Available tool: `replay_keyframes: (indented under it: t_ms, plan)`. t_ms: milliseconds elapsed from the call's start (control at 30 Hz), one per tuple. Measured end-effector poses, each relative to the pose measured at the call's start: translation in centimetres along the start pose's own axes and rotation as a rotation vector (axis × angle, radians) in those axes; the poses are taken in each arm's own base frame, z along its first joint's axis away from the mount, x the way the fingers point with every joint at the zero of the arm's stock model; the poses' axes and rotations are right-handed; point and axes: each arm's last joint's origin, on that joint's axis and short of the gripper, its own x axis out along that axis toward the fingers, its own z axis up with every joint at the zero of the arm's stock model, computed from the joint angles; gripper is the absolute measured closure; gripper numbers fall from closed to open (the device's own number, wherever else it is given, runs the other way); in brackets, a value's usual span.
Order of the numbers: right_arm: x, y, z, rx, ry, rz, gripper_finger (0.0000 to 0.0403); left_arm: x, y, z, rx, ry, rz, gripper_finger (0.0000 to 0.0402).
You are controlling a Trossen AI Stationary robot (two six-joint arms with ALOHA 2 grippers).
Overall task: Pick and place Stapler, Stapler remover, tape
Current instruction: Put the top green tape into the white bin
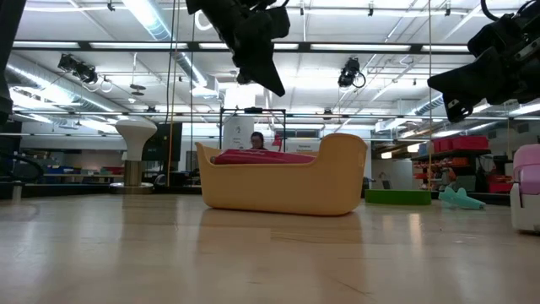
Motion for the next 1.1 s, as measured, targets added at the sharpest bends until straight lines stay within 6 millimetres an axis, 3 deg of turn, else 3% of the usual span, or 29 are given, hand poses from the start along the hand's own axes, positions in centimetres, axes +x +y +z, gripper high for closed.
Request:
replay_keyframes:
  t_ms: [333,600,733,1100]
  plan:
    - [0.0,0.0,0.0,0.000,0.000,0.000,0.0396,-0.3,-2.7,0.0,0.151,-0.008,-0.181,0.0400]
    - [0.0,0.0,0.0,0.000,0.000,0.000,0.0396,-0.9,-4.0,0.3,0.207,-0.030,-0.190,0.0400]
    - [0.0,0.0,0.0,0.000,0.000,0.000,0.0396,-2.3,-4.4,0.1,0.218,-0.091,-0.186,0.0401]
    - [0.0,0.0,0.0,0.000,-0.001,-0.003,0.0396,-4.1,-4.5,-6.9,0.161,-0.161,-0.181,0.0401]
